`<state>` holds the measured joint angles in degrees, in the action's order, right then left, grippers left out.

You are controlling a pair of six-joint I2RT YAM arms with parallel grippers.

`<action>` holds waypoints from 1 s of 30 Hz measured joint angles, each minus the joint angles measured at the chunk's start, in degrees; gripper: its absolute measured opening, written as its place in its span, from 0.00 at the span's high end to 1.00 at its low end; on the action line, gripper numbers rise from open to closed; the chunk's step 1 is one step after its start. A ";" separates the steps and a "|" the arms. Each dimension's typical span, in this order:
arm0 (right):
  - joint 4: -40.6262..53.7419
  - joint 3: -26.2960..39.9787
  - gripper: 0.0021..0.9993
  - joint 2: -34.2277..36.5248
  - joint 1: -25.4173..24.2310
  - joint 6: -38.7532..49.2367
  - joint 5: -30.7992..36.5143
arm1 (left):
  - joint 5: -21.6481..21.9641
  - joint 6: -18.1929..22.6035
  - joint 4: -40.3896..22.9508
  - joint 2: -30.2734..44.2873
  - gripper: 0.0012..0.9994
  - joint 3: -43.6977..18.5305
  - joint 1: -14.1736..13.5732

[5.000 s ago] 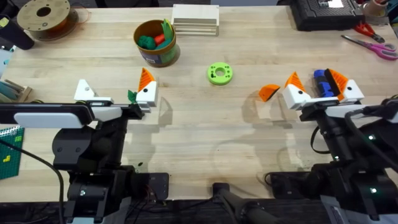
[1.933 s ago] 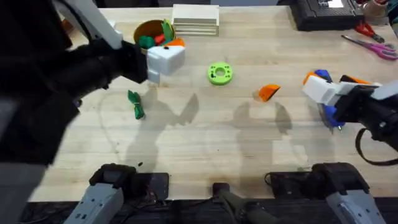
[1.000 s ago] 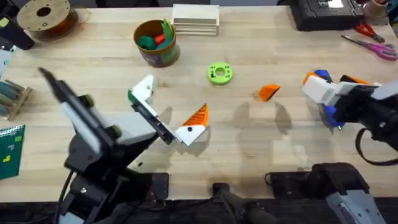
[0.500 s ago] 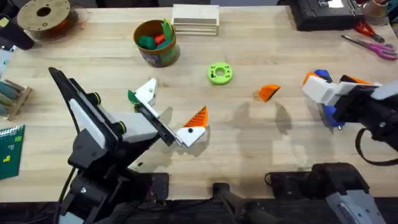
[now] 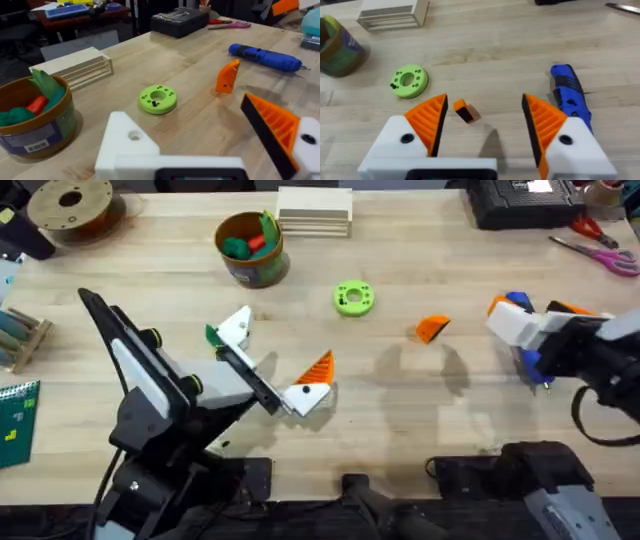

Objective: Pick up the gripper from the table and insert it into the empty holder that is missing its gripper. Then pick up a screw, insert it into the mounting hole, and use the screwdriver to tighten it. Finally, clean up the table by picking up the vegetable and placing it into the bucket.

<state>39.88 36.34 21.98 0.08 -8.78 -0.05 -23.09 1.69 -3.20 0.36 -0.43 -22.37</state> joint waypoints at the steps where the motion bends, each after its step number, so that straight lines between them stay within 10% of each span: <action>1: 0.00 0.00 0.14 0.00 0.00 0.00 0.00 | 0.00 0.00 0.00 0.00 0.01 0.00 0.00; 19: -1.51 0.00 0.14 1.58 0.00 -0.44 -0.11 | -3.12 -6.23 0.07 0.00 0.01 0.00 0.00; 30: 3.45 14.30 0.14 30.18 8.54 11.07 -2.44 | -3.74 -8.20 0.09 0.00 0.01 0.00 0.00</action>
<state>43.33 50.63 52.16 8.62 2.30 -2.49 -26.83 -6.50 -3.11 0.36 -0.43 -22.37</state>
